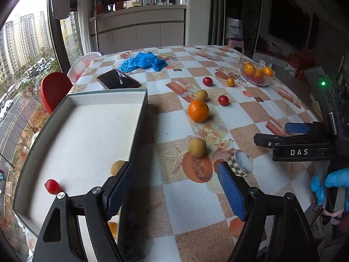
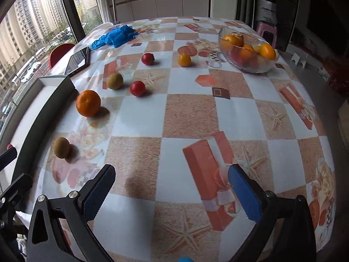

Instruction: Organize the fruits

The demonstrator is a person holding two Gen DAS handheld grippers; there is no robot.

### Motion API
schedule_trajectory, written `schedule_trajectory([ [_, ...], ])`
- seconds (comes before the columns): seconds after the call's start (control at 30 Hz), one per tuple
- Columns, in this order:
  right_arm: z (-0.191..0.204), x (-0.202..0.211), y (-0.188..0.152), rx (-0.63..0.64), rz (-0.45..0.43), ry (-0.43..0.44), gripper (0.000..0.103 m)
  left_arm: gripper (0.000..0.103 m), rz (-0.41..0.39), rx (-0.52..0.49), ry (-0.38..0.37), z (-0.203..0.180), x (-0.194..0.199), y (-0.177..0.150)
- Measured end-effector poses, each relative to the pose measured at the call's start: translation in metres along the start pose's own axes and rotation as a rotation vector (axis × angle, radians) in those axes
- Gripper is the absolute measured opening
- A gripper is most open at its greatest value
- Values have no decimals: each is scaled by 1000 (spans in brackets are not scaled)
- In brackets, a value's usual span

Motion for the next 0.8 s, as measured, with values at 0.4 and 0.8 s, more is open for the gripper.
schedule_trajectory([
  [0.4, -25, -6, 1, 33, -75, -24, 103, 79, 110, 29, 36, -22, -52, -6],
  [0.8, -25, -5, 0, 33, -85, -21, 103, 93, 91, 66, 28, -20, -69, 7],
])
Point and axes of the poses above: each gripper's, at about its wrist camera, not at the fingertips, and x roughly against the way its jaws point, z to its left, y to its top, the point moved 9 cm from there along -x, roughly the way its jaws point, and after that the axes turned 7 degrees about -x, right-handed, at the moved point
